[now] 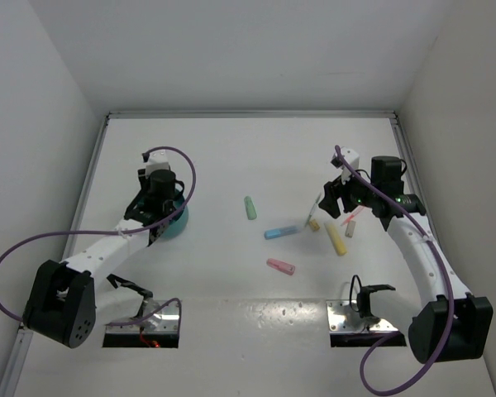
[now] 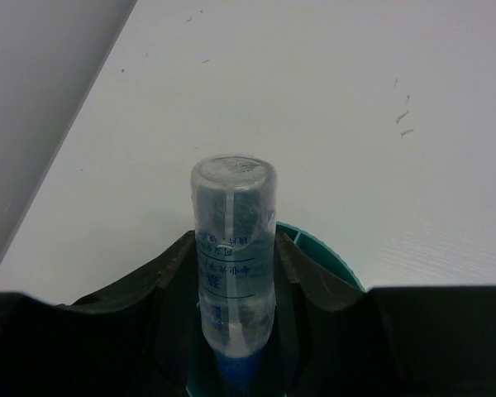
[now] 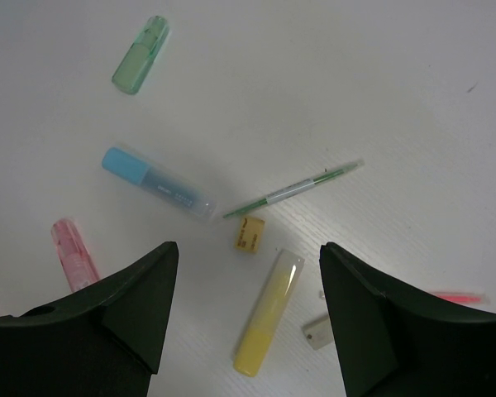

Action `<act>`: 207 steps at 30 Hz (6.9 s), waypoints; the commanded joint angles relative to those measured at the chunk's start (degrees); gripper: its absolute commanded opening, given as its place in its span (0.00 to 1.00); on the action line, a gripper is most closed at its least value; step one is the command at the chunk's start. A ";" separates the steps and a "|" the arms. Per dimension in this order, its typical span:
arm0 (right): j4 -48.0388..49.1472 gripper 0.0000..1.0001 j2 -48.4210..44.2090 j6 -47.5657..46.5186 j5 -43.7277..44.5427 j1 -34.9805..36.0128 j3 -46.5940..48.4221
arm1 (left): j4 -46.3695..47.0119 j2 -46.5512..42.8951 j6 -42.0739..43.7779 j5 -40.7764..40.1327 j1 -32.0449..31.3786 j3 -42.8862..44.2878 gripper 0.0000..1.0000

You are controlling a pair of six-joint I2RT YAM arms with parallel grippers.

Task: Sort the stationery into containers
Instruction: Place the stationery in the storage box, then pick up the stationery from the center of the board, then place the stationery in the storage box.

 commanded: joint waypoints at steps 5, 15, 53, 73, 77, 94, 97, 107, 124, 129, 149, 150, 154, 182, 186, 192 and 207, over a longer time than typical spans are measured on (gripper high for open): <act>0.62 0.70 -1.00 -0.53 -1.33 -0.17 2.45 | 0.69 -0.23 0.18 0.17 -0.40 2.59 0.45; 0.62 0.70 -1.00 -0.53 -1.33 -0.17 2.45 | 0.16 -1.37 0.71 0.17 0.21 3.65 0.54; 3.43 0.33 5.95 6.24 16.16 0.35 4.30 | -46.86 46.25 -36.73 24.78 -23.69 56.11 0.46; 3.43 0.35 5.41 6.24 16.69 0.35 4.30 | -50.38 56.10 -34.98 22.67 -20.80 61.74 0.50; 3.43 0.35 5.41 6.24 16.69 0.35 4.30 | -50.38 56.72 -36.21 23.28 -20.18 61.74 0.50; 3.43 0.35 4.36 6.24 16.69 0.35 4.30 | -50.90 59.89 -37.88 27.50 -19.65 62.89 0.49; 3.43 0.35 4.36 6.24 16.17 -0.17 4.30 | -50.90 59.89 -37.88 27.50 -19.12 62.88 0.43; 3.43 0.20 3.83 5.63 15.02 -0.17 3.78 | -52.13 45.00 -32.71 23.73 -19.12 64.29 0.00; -2.02 0.00 0.31 -5.36 -3.79 -0.17 2.37 | -15.32 -15.35 -10.54 -3.08 4.24 11.93 0.00; -2.64 0.00 1.11 -5.36 -3.79 -0.17 2.37 | -12.94 -7.11 -12.39 -2.47 10.49 11.20 0.00; -2.11 0.02 2.69 -4.84 -2.74 -0.17 2.37 | -9.07 6.53 -16.61 8.08 14.89 10.94 0.00; -2.11 0.02 2.69 -4.84 -2.74 -0.17 2.37 | -9.07 6.54 -16.61 8.08 14.89 10.94 0.00; -2.11 0.03 2.69 -4.84 -2.74 -0.17 2.37 | -10.20 7.77 -16.61 8.08 14.28 10.94 0.00; -2.11 0.05 1.63 -4.84 -2.74 -0.17 2.89 | -15.40 7.86 -17.31 7.99 12.61 12.00 0.42; -2.11 0.06 1.63 -4.84 -2.74 -0.17 2.89 | -15.40 6.63 -17.31 9.30 13.74 12.52 0.49; -2.11 0.06 1.63 -4.84 -2.74 -0.17 2.89 | -16.54 3.91 -17.31 9.31 14.80 13.67 0.33; -4.03 0.15 12.17 -1.40 14.66 -0.17 6.13 | -22.25 3.36 -10.20 64.66 -2.75 29.93 0.65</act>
